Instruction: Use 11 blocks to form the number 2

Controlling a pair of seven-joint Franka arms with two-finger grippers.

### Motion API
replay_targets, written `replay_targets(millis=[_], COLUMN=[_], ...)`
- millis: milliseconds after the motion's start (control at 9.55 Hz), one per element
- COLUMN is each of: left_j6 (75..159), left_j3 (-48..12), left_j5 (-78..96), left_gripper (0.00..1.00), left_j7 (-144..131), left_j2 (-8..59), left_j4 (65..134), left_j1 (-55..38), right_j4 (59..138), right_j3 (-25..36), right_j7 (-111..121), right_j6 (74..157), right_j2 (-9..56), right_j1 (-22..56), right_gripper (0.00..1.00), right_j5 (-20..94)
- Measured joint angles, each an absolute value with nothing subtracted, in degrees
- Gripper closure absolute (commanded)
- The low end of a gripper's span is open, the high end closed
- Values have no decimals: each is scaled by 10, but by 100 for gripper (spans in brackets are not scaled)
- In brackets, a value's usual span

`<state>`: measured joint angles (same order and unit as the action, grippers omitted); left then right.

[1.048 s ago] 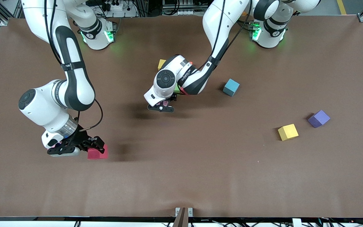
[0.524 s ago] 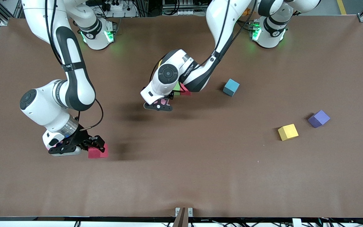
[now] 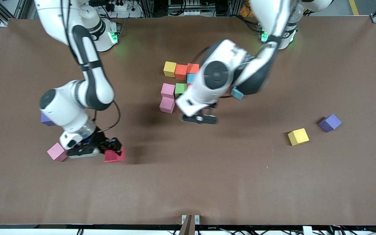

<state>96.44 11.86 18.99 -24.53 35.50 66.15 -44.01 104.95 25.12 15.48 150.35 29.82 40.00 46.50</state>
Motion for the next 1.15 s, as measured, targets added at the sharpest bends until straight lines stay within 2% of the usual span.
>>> replay_targets(millis=[524, 1152], left_j6=[920, 935], left_j3=[118, 117], left_j5=[106, 1], left_gripper=[0, 0], left_j7=[-48, -19], left_j2=[291, 272], left_j4=[731, 773], left_j1=[-282, -207], right_j4=[1062, 1110], right_j3=[249, 250], right_j7=[42, -33], right_j6=[1592, 1624], right_j2=[366, 375], right_j1=[512, 565], right_gripper=[100, 100], right_j5=[469, 471])
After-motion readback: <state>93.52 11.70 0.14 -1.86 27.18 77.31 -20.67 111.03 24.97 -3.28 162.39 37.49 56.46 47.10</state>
